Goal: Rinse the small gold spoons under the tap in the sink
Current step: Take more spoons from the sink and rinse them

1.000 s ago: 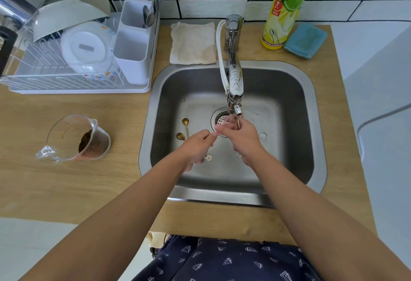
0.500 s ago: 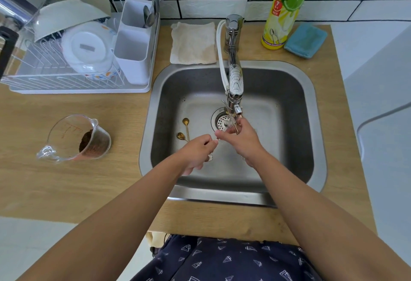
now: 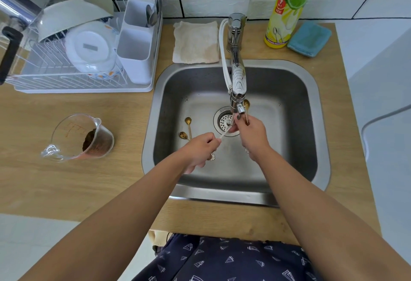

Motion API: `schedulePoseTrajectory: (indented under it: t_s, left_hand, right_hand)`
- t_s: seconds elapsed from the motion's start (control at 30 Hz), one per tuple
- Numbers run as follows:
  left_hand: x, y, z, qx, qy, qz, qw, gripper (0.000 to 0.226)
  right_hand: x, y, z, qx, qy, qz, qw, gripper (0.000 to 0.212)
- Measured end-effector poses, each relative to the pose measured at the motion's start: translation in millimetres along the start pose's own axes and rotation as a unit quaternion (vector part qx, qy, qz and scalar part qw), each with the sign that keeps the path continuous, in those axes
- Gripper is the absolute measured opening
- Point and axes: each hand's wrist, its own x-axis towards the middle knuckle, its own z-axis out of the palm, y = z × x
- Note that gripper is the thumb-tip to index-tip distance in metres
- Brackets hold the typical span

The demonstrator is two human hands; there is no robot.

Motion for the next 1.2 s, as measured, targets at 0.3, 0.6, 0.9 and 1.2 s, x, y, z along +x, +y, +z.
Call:
schedulePoseTrajectory:
  t_s: [0.3,0.6,0.9,1.2]
  left_hand:
    - [0.9,0.9,-0.8,0.006,0.010,-0.035,0.999,0.028]
    - [11.3,-9.4,-1.3,0.101,0.084,0.041,0.990,0.026]
    - [42.6,31.7,6.4,0.199,0.097,0.191,0.956,0.025]
    - [57.5,51.3,10.2,0.169,0.061,0.167,0.969,0.044]
  right_hand:
    - [-0.4,-2.6,-1.0,0.024,-0.016,0.028,0.999,0.024]
    - [-14.5,-2.3,10.7,0.216,-0.112,0.144,0.959,0.020]
    - [-4.9,-11.2,-34.0,0.266,-0.016,0.075,0.961,0.007]
    - [-3.2,-22.0,-33.4,0.254,0.068,0.079,0.962,0.016]
